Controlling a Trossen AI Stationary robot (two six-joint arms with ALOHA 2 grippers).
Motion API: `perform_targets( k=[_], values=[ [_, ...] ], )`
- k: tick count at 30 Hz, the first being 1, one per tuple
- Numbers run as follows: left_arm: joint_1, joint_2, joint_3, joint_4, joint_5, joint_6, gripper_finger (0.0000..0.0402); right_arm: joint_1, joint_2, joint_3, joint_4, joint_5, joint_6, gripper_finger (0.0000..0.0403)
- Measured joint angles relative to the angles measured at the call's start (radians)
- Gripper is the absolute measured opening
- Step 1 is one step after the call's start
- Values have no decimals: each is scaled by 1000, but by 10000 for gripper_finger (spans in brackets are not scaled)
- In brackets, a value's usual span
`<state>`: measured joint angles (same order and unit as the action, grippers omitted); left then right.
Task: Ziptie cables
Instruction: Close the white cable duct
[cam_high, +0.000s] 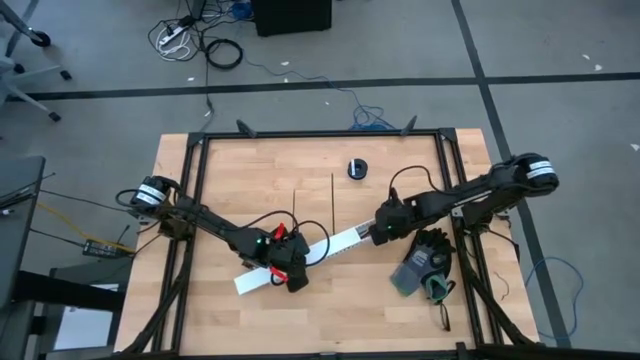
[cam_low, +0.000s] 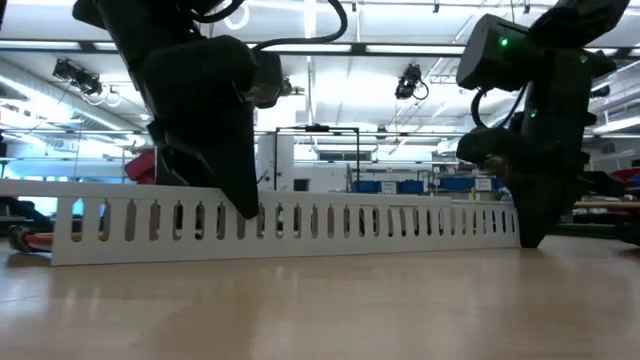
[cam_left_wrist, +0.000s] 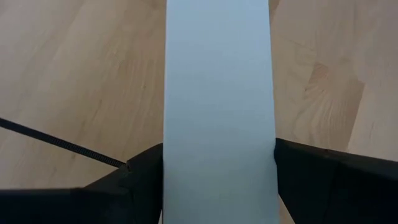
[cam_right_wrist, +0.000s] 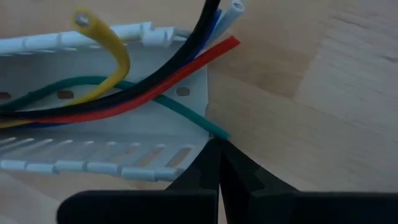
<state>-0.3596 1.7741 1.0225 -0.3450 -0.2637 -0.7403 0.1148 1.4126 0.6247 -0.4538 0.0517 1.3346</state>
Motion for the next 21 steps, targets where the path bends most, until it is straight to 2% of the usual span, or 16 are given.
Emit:
perform_targets(
  k=[4,21],
  values=[
    [-1,0,-2,13,12,4,241,1,58,3,55,-11,0,1],
    [18,3,-5,71,50,102,241,5,59,37,29,7,6,0]
  ],
)
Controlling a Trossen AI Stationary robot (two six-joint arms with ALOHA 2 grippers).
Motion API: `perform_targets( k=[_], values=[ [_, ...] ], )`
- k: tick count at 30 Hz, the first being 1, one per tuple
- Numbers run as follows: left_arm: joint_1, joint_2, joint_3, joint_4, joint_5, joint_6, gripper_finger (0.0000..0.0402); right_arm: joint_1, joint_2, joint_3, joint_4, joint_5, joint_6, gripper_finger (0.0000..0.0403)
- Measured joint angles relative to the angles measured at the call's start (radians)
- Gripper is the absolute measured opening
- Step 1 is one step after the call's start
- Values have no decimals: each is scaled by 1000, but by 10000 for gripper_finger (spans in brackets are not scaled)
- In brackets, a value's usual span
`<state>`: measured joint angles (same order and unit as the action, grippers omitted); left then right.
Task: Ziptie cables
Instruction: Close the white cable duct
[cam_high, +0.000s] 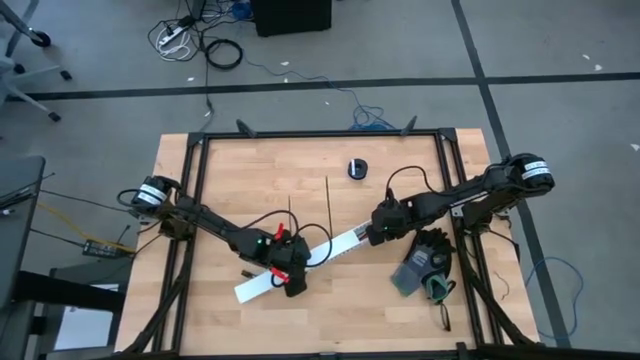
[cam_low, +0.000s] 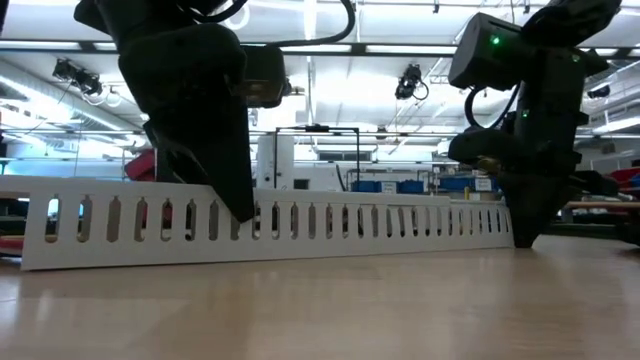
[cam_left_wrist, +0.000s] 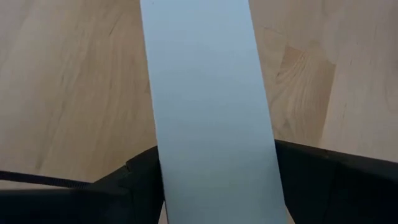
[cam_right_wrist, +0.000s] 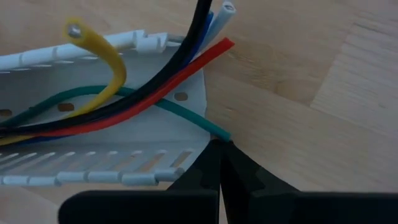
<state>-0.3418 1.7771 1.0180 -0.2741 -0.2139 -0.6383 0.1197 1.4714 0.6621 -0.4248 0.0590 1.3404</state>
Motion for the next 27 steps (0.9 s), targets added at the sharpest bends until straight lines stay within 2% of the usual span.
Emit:
perform_targets(
  k=[8,13,15,17,21,25,27],
  values=[
    [6,0,0,1,5,5,241,18,14,3,-1,26,17,0],
    [6,-2,6,-57,3,-24,241,29,-51,0,7,69,16,0],
    [6,-5,6,-78,7,-29,241,43,-103,0,8,57,3,0],
    [4,0,7,-50,-12,-16,241,69,-138,6,68,-10,-27,1],
    [8,2,7,-39,-30,6,240,109,-176,7,182,-78,-217,1],
    [8,0,8,-51,-1,22,240,130,-214,12,371,-156,-535,1],
    [10,-1,8,-58,22,41,240,135,-227,10,386,-180,-699,1]
  ],
)
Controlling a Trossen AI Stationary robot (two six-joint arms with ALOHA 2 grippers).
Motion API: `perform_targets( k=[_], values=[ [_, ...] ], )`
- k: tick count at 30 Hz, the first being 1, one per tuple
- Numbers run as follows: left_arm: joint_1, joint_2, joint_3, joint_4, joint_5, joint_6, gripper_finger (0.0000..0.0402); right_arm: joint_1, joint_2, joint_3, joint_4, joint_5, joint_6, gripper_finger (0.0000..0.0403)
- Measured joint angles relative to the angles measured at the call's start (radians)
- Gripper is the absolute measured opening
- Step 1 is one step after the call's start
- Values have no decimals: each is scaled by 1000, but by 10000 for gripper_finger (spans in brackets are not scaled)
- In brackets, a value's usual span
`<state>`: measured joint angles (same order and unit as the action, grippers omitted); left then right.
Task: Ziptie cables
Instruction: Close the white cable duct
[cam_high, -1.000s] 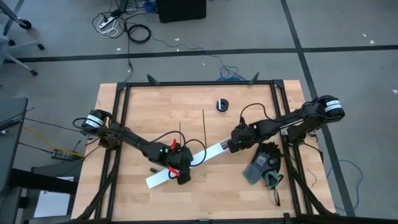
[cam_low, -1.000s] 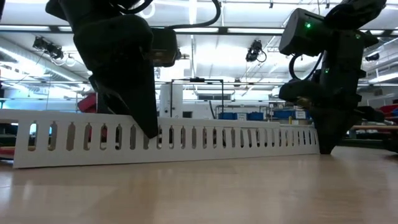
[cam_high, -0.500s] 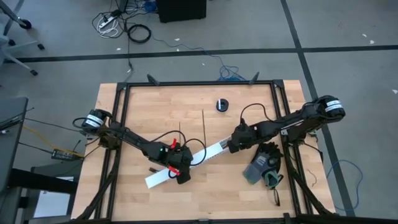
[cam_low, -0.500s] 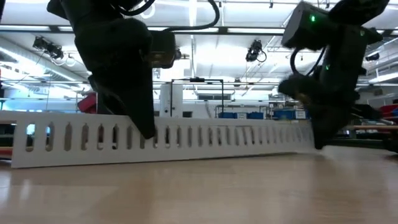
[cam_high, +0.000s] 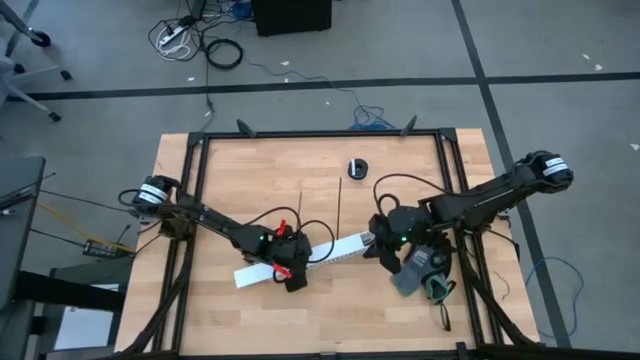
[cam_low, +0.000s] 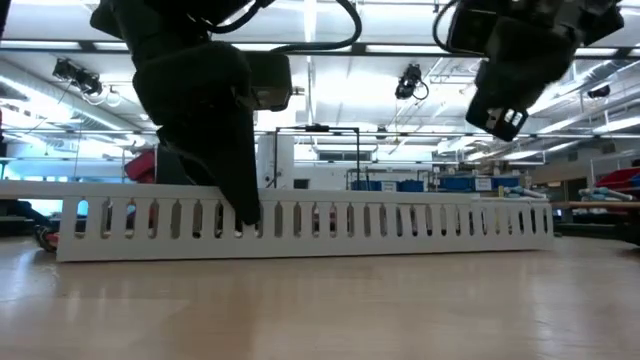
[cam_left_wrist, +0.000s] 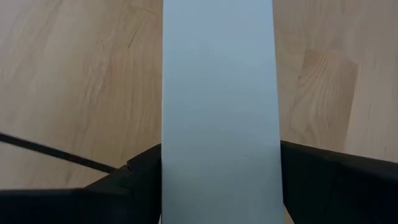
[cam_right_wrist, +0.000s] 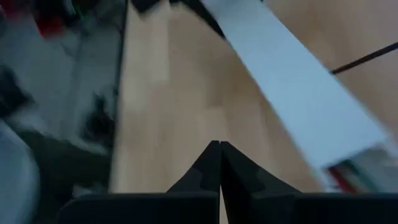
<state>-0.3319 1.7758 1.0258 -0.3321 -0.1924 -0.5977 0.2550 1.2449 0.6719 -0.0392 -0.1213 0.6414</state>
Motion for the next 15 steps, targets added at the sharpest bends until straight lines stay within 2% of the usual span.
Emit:
perform_targets(
  k=[2,5,8,11,15],
  values=[
    [1,0,1,-13,4,21,240,-6,-15,-3,-9,-7,-95,1],
    [0,-2,1,-28,13,53,240,-28,-41,22,-50,-11,-112,0],
    [0,-2,1,-28,28,81,240,-67,-35,33,-168,-21,-146,14],
    [0,-2,1,-28,46,97,240,-118,-28,56,-171,-100,-173,48],
    [-1,-2,0,-28,70,100,240,-149,2,52,-179,-159,-173,115]
  ],
)
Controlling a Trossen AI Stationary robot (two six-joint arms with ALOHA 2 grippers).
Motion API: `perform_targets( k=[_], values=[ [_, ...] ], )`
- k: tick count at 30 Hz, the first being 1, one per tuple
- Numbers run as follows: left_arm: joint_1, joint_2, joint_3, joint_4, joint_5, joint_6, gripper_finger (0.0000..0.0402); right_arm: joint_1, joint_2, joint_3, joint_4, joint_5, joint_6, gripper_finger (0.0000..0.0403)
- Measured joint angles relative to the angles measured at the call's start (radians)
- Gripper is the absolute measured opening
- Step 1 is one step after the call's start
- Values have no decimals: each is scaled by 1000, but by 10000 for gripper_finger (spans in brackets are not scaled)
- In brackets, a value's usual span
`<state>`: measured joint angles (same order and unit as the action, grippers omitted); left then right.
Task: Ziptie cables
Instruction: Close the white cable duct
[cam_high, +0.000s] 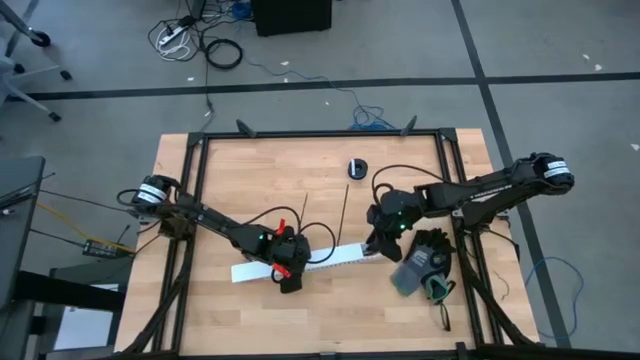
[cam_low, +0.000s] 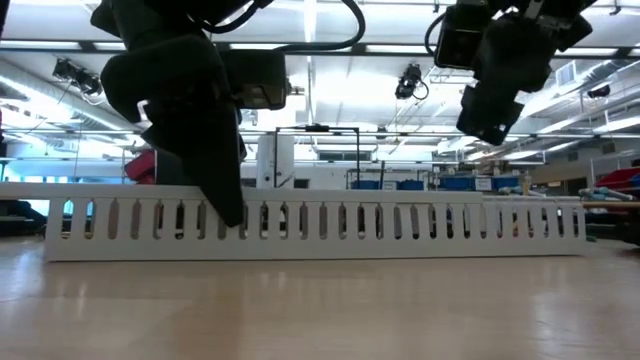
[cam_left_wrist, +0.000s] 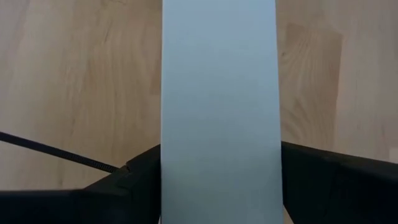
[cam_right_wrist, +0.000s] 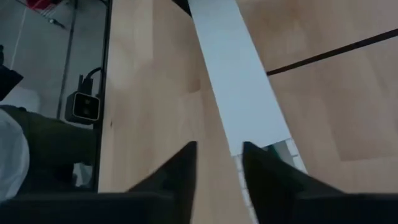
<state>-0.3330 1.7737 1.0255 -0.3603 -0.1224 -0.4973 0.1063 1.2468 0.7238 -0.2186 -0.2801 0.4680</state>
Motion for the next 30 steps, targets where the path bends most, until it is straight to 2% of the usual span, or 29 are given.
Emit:
perform_targets(
  k=[6,12,16,19,30],
  values=[
    [-1,0,-1,1,12,-1,241,29,13,0,5,-27,-37,216],
    [-2,0,-2,2,17,0,241,31,42,0,-7,27,-159,271],
    [-2,0,-2,1,19,-3,241,33,118,0,8,34,-203,284],
    [-2,1,-2,0,20,-6,241,51,156,-1,6,91,-239,285],
    [-1,1,-3,5,22,-5,241,71,178,-1,-4,190,-277,285]
  ],
)
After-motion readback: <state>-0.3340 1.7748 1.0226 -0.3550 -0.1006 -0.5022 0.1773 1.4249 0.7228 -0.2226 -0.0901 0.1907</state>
